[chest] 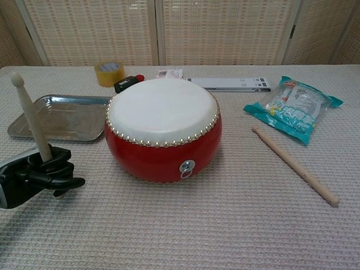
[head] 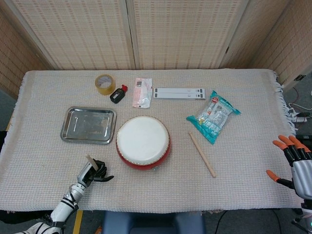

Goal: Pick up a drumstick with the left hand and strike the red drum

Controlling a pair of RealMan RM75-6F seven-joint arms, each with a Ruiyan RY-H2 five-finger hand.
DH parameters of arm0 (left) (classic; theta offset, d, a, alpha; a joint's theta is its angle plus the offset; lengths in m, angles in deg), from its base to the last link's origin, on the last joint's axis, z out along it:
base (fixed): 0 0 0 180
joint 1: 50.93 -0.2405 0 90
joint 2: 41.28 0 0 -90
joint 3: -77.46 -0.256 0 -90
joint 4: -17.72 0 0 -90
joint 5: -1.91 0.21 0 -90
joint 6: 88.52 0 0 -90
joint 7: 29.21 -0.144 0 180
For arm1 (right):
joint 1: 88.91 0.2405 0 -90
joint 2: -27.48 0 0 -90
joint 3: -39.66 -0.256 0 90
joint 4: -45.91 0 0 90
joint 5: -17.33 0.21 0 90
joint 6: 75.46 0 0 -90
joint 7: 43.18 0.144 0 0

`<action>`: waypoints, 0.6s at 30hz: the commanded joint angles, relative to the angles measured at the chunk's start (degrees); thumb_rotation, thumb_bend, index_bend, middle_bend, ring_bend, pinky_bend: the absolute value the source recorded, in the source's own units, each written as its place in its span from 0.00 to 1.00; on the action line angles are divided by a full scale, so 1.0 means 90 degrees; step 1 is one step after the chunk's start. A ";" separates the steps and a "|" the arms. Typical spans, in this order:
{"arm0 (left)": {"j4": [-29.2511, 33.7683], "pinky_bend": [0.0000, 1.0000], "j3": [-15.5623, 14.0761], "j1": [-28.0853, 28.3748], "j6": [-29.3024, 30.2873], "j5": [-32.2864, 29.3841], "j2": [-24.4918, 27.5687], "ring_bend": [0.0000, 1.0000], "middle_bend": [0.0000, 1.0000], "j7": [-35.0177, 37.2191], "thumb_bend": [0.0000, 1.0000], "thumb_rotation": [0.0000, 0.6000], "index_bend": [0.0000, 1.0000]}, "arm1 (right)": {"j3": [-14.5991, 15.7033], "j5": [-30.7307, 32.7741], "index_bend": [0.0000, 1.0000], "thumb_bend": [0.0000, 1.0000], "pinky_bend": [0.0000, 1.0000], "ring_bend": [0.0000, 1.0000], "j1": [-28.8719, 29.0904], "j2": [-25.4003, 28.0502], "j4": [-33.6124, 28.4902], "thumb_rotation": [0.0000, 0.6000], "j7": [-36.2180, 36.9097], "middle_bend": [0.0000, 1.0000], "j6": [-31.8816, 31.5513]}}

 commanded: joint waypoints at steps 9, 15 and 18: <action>-0.0174 1.00 0.0069 -0.0039 0.0093 -0.0074 -0.0128 1.00 1.00 -0.0213 0.33 1.00 1.00 | 0.0018 -0.0045 0.23 0.08 0.21 0.07 -0.0008 -0.0012 0.0010 1.00 0.0008 0.13 -0.0031; -0.0214 1.00 0.0088 -0.0067 0.0174 -0.0073 -0.0134 1.00 1.00 -0.0381 0.63 1.00 1.00 | 0.0019 -0.0066 0.23 0.08 0.21 0.07 0.0002 -0.0018 0.0014 1.00 0.0004 0.13 -0.0034; -0.0218 1.00 0.0090 -0.0070 0.0219 -0.0052 -0.0106 1.00 1.00 -0.0551 0.74 1.00 1.00 | 0.0019 -0.0082 0.24 0.08 0.21 0.08 0.0009 -0.0025 0.0023 1.00 0.0009 0.14 -0.0039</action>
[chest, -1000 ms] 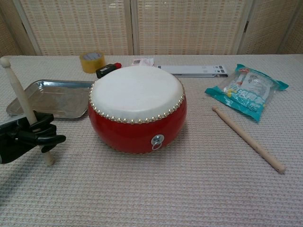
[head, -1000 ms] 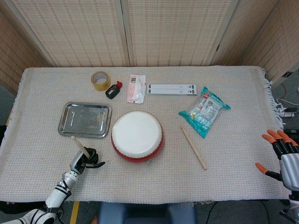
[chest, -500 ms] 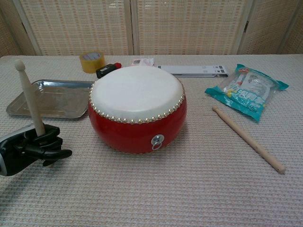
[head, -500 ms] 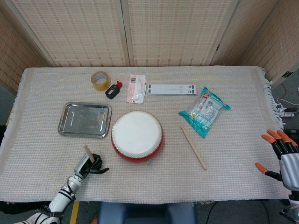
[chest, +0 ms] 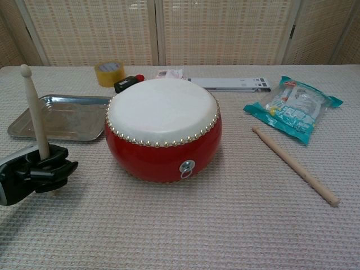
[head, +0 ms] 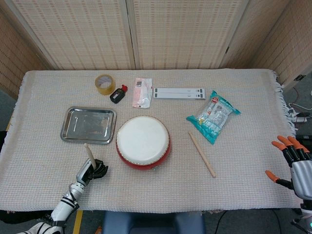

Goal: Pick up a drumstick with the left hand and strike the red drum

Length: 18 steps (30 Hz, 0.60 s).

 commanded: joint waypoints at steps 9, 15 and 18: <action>0.0414 1.00 0.0141 0.0176 0.0404 0.0337 0.0900 1.00 1.00 -0.1314 0.83 1.00 1.00 | -0.0044 -0.0035 0.24 0.08 0.22 0.08 0.0024 0.0013 0.0046 1.00 0.0001 0.14 -0.0062; 0.1122 1.00 0.0665 0.0444 0.0378 0.0026 0.2011 1.00 1.00 -0.3185 0.82 1.00 1.00 | -0.0138 0.0062 0.24 0.08 0.22 0.08 0.0086 0.0065 0.0031 1.00 -0.0014 0.14 -0.0016; 0.1399 1.00 0.0892 0.0557 0.0343 -0.0268 0.2333 1.00 1.00 -0.4770 0.81 1.00 1.00 | -0.0166 0.0093 0.24 0.08 0.22 0.08 0.0129 0.0064 0.0053 1.00 0.0034 0.14 0.0033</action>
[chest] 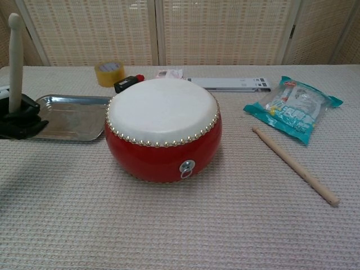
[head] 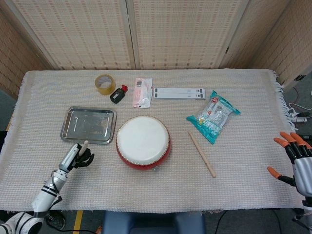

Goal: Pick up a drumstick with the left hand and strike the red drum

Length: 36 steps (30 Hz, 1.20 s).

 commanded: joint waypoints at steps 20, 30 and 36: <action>0.1230 1.00 0.0844 0.1463 -0.0659 -0.2300 -0.0034 1.00 1.00 -0.8731 0.80 1.00 1.00 | -0.0027 -0.0096 0.24 0.08 0.22 0.08 0.0088 0.0012 0.0258 1.00 0.0440 0.14 -0.0080; 0.1346 1.00 0.0764 0.1879 -0.0746 -0.3555 -0.0315 1.00 1.00 -1.0417 0.79 1.00 1.00 | -0.0008 -0.0078 0.25 0.08 0.22 0.08 0.0073 -0.0049 0.0436 1.00 0.0594 0.14 -0.0111; 0.1992 1.00 0.1514 0.1628 -0.0413 -0.4240 -0.0302 1.00 1.00 -0.9071 0.79 1.00 1.00 | -0.0001 -0.0047 0.25 0.08 0.22 0.08 0.0059 -0.0065 0.0477 1.00 0.0665 0.14 -0.0120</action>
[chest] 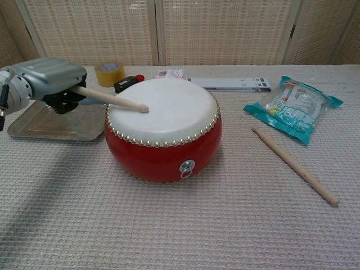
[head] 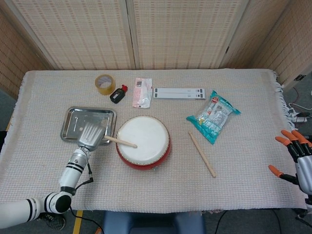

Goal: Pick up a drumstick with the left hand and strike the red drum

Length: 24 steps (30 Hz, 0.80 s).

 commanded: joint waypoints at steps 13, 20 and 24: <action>-0.0355 1.00 -0.0211 0.0412 0.0170 -0.0002 -0.0205 1.00 1.00 -0.0104 0.79 1.00 1.00 | 0.0019 0.0037 0.25 0.08 0.22 0.08 -0.0001 -0.0026 0.0030 1.00 0.0012 0.14 0.0032; -0.0059 1.00 -0.0105 0.0482 0.0258 -0.0239 -0.0117 1.00 1.00 -0.0157 0.79 1.00 1.00 | 0.0015 0.0031 0.25 0.08 0.22 0.08 0.0010 -0.0037 0.0040 1.00 0.0031 0.14 0.0030; 0.0500 1.00 0.0684 0.0146 0.0380 -0.0540 -0.0026 1.00 1.00 0.1636 0.79 1.00 1.00 | 0.0020 0.0029 0.25 0.08 0.22 0.08 -0.0010 -0.0041 0.0052 1.00 0.0052 0.14 -0.0007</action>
